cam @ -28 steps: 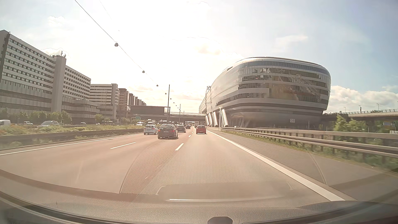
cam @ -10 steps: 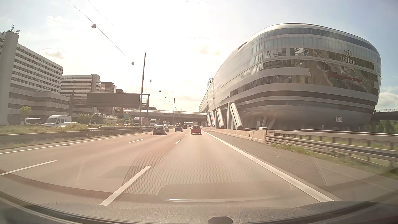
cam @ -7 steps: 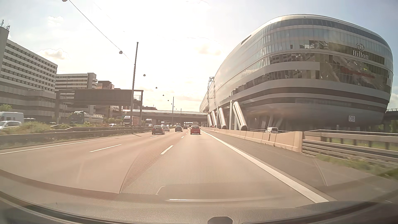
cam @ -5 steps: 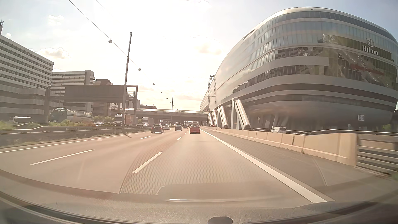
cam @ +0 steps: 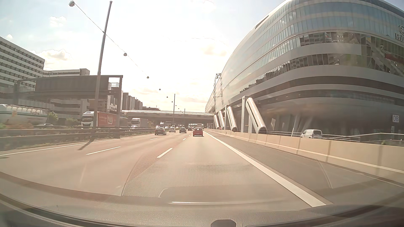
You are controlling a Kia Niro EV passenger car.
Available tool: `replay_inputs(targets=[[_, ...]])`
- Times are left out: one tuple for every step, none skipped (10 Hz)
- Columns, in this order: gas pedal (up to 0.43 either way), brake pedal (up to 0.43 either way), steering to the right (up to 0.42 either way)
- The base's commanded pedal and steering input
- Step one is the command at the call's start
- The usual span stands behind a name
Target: Follow the waypoints while adhering to traffic rules and regulations
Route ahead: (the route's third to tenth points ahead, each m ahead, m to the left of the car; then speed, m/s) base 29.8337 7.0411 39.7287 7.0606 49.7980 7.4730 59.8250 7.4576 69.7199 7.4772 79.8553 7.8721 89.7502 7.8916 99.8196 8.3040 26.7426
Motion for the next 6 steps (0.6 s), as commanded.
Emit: replay_inputs(targets=[[0.189,0.0,-0.008],[0.189,0.0,-0.008],[0.189,0.0,-0.008],[0.189,0.0,-0.006],[0.189,0.0,-0.005],[0.189,0.0,-0.004]])
